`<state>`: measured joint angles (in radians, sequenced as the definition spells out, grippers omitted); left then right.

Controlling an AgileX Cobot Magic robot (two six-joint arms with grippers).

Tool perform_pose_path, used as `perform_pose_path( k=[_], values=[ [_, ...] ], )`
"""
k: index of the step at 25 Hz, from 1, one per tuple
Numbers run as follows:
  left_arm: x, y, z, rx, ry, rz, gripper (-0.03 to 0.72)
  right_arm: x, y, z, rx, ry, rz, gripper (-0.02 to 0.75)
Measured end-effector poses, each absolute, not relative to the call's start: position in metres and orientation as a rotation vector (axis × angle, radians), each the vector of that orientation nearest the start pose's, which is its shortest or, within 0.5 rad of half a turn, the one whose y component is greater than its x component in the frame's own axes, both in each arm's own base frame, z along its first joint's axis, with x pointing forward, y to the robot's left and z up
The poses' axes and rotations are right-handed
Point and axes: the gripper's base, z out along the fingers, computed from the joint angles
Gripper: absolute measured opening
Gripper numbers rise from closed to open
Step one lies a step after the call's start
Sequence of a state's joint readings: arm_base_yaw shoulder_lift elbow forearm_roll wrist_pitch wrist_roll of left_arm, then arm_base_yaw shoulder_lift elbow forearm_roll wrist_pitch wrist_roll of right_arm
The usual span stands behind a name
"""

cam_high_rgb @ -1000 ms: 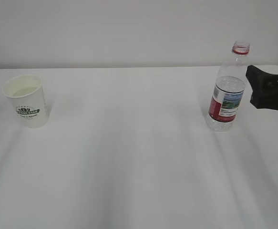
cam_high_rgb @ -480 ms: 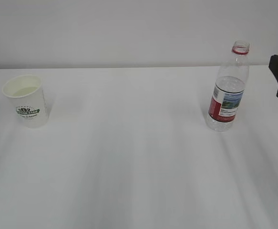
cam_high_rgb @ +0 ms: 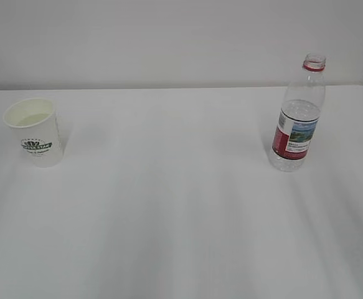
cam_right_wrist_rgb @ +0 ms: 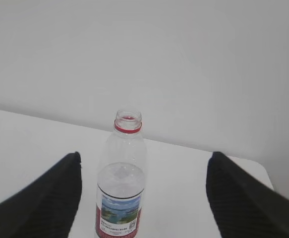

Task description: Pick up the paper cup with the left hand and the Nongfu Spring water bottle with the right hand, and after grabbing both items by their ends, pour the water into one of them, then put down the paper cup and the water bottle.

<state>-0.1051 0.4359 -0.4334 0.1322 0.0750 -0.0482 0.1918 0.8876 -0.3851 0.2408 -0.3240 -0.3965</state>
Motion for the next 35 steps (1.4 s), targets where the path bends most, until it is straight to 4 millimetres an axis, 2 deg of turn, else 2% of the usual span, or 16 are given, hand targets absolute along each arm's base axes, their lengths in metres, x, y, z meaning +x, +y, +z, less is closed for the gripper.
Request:
perform_pose_path(
  k=[5, 8, 14, 17, 21, 29, 35],
  values=[
    [0.088, -0.007, 0.34, 0.127, 1.555, 0.001, 0.588, 0.165, 0.027, 0.278, -0.285, 1.691, -0.05, 0.593],
    [0.081, -0.006, 0.344, 0.12, 1.569, 0.006, 0.587, 0.159, 0.027, 0.279, -0.311, 1.704, -0.047, 0.593],
    [0.068, -0.003, 0.339, 0.11, 1.627, 0.014, 0.587, 0.144, 0.027, 0.281, -0.37, 1.731, -0.039, 0.591],
    [0.062, -0.002, 0.337, 0.104, 1.649, 0.013, 0.587, 0.139, 0.028, 0.279, -0.397, 1.767, -0.026, 0.561],
    [0.053, -0.001, 0.334, 0.095, 1.668, 0.008, 0.587, 0.137, 0.029, 0.273, -0.431, 1.826, -0.01, 0.523],
    [0.043, 0.0, 0.327, 0.08, 1.725, -0.012, 0.587, 0.136, 0.029, 0.27, -0.459, 1.857, -0.023, 0.51],
    [0.035, 0.0, 0.335, 0.07, 1.741, -0.028, 0.587, 0.13, 0.021, 0.271, -0.419, 1.872, -0.059, 0.474]
  ],
)
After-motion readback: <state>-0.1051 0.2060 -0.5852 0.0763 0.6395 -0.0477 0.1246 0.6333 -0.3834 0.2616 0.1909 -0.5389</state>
